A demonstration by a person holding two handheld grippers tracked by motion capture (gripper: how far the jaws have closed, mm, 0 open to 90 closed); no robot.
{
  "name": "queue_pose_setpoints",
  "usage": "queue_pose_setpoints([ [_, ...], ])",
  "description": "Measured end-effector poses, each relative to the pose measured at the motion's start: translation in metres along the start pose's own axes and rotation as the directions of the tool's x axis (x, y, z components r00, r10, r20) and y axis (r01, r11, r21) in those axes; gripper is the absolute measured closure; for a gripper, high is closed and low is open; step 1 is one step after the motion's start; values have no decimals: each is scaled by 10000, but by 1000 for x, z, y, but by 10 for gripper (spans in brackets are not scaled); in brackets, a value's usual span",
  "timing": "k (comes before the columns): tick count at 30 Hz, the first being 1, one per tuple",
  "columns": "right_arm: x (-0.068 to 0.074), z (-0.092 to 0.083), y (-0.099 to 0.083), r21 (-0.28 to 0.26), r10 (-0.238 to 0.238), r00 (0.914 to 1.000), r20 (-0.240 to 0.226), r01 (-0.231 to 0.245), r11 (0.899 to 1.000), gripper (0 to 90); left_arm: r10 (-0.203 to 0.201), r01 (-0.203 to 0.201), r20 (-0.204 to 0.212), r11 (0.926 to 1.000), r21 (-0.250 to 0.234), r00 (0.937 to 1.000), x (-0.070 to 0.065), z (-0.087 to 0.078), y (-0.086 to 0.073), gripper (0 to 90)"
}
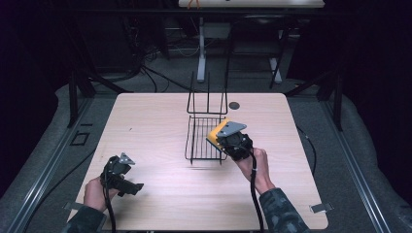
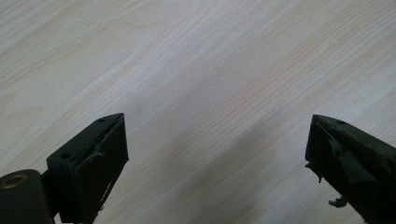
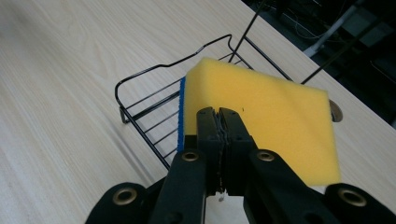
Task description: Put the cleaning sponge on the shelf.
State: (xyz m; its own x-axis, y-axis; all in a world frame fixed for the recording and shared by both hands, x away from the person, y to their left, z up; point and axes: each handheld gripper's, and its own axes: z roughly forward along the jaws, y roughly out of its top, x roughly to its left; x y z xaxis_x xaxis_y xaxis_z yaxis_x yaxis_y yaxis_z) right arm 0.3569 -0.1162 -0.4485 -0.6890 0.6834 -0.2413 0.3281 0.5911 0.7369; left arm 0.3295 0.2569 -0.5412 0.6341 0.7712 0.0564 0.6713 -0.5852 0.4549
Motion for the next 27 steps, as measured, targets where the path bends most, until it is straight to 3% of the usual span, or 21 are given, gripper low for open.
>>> queue_pose_setpoints([
  [11, 17, 24, 9, 34, -65, 9989, -458, 67, 10000, 883, 7, -7, 30, 10000, -29, 10000, 0, 0, 0, 58],
  [27, 22, 52, 11, 578, 67, 9976, -687, -27, 9983, 881, 62, -63, 75, 10000, 53, 10000, 0, 0, 0, 59],
])
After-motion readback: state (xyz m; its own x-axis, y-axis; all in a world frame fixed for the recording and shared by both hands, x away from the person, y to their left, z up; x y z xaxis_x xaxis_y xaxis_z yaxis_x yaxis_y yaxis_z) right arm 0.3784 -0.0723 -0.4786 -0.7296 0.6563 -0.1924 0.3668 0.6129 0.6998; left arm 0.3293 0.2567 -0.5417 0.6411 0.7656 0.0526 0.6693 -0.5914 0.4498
